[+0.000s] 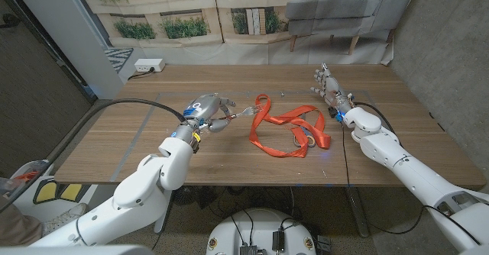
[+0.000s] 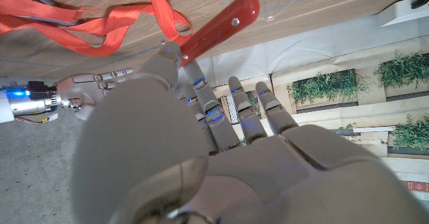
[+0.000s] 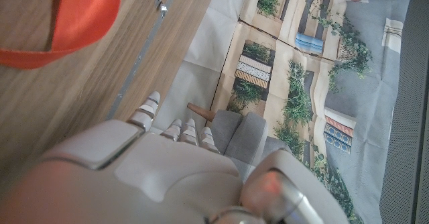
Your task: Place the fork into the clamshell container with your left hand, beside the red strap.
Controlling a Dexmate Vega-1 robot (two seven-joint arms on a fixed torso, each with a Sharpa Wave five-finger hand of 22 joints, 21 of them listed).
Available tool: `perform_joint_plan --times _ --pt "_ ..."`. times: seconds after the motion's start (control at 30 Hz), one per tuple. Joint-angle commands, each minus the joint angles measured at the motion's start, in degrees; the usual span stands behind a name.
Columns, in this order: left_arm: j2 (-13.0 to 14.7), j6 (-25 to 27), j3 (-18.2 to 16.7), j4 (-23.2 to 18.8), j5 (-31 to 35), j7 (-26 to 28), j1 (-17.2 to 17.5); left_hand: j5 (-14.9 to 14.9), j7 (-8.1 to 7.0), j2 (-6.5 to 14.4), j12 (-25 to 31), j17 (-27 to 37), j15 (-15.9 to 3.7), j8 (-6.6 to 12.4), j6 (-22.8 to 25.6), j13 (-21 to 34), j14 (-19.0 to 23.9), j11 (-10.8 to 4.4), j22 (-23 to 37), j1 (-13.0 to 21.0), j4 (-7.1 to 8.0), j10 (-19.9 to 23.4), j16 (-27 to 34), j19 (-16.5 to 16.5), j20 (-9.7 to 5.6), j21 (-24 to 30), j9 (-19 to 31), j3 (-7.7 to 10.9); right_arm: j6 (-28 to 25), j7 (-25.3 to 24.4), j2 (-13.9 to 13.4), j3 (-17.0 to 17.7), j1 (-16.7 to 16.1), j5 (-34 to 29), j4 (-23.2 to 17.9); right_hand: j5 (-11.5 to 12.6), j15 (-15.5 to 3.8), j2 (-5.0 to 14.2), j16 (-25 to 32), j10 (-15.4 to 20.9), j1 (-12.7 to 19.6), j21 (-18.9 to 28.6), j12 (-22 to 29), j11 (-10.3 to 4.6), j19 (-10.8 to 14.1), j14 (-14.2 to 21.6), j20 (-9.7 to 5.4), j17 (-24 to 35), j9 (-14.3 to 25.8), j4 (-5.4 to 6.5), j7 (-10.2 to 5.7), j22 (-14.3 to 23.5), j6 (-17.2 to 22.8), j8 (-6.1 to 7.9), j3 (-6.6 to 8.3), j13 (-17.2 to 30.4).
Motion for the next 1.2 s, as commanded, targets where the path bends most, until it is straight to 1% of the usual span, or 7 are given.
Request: perform_joint_plan --times 0.03,0.37,0.63,0.77,0.93,1.0,1.2 --pt "0.5 1.8 -0.9 -1.1 0.7 1.0 0.9 0.3 0.05 0.3 0.4 0.2 -7.34 -0.26 0.7 0.3 0.5 -0.49 0.1 0.4 0.02 0.9 0.3 0.2 -0.09 0.1 0.3 -0.38 0.2 0.0 0.2 -0.1 0.0 0.0 -0.1 -0.3 -0.38 0.37 0.2 -0.1 0.2 0.1 -0.2 -0.25 0.4 0.0 -0.12 0.1 0.1 0.17 -0.22 0.3 0.3 0.04 -0.31 0.2" --pt "-0.4 4.5 0.0 -1.2 3.4 1.3 0.5 0.4 0.17 0.4 0.3 0.2 -7.32 -0.37 0.6 0.2 0.6 -0.48 0.1 0.5 0.09 0.8 0.3 0.2 -0.02 0.2 0.3 -0.51 0.1 0.1 0.3 -0.3 0.2 -0.1 0.3 -0.3 -0.31 0.39 0.2 -0.1 0.3 0.1 -0.2 -0.20 0.4 0.1 0.04 0.1 0.1 0.15 -0.24 0.3 0.3 0.04 -0.34 0.2" --pt "-1.0 7.5 0.8 -0.1 5.8 0.5 -0.6 0.3 0.54 1.2 -0.1 0.4 -6.86 -0.73 -0.1 0.4 0.3 -0.40 0.1 0.7 0.27 -0.5 0.3 0.2 0.31 0.1 0.4 -0.62 0.0 0.1 0.4 -0.4 0.4 -0.2 0.4 -0.3 -0.33 0.41 0.2 0.0 0.3 0.0 -0.2 -0.26 0.4 0.1 0.08 0.1 0.1 0.15 -0.28 0.3 0.3 0.01 -0.35 0.2" --pt "-2.3 8.4 1.3 0.4 6.7 2.0 -0.7 0.3 0.74 1.2 0.0 0.4 -6.84 -0.71 0.0 0.6 0.4 -0.43 0.1 0.8 0.21 -0.6 0.3 0.3 0.33 0.2 0.4 -0.70 -0.4 -0.1 0.3 -0.4 0.3 -0.2 0.2 -0.3 -0.32 0.43 0.2 0.0 0.3 0.0 -0.2 -0.31 0.4 0.1 0.06 0.1 0.1 0.14 -0.22 0.3 0.3 0.02 -0.36 0.2" --pt "-2.8 9.4 1.7 0.8 7.2 1.7 -1.0 0.2 0.87 1.3 0.0 0.4 -6.91 -0.64 0.2 0.7 1.0 -0.47 0.1 0.9 0.23 -0.7 0.5 0.4 0.43 0.2 0.4 -0.78 -0.6 0.0 0.3 -0.5 0.4 -0.3 0.2 -0.3 -0.33 0.46 0.2 -0.1 0.3 0.0 -0.3 -0.30 0.4 0.1 0.09 0.1 0.1 0.14 -0.22 0.3 0.3 0.03 -0.35 0.2" --pt "-3.4 10.2 2.3 1.3 7.9 2.1 -1.3 0.2 0.86 1.3 0.0 0.4 -6.90 -0.62 0.3 0.7 1.0 -0.47 0.2 0.9 0.22 -0.7 0.5 0.4 0.46 0.2 0.4 -0.79 -0.7 0.1 0.5 -0.6 0.5 -0.2 0.5 -0.3 -0.37 0.48 0.2 -0.1 0.3 0.0 -0.2 -0.25 0.3 0.1 0.09 0.1 0.1 0.14 -0.22 0.3 0.3 0.03 -0.35 0.2" --pt "-3.6 11.2 2.4 1.3 8.4 2.4 -1.0 0.2 0.87 1.4 0.1 0.3 -6.86 -0.65 0.3 0.8 1.1 -0.45 0.2 0.9 0.26 -0.7 0.5 0.6 0.39 0.3 0.4 -0.79 -0.9 0.2 0.4 -0.7 0.3 -0.1 0.3 -0.3 -0.36 0.55 0.2 -0.1 0.4 0.0 -0.3 -0.25 0.3 0.1 0.11 0.1 0.1 0.13 -0.21 0.3 0.3 0.03 -0.32 0.2"
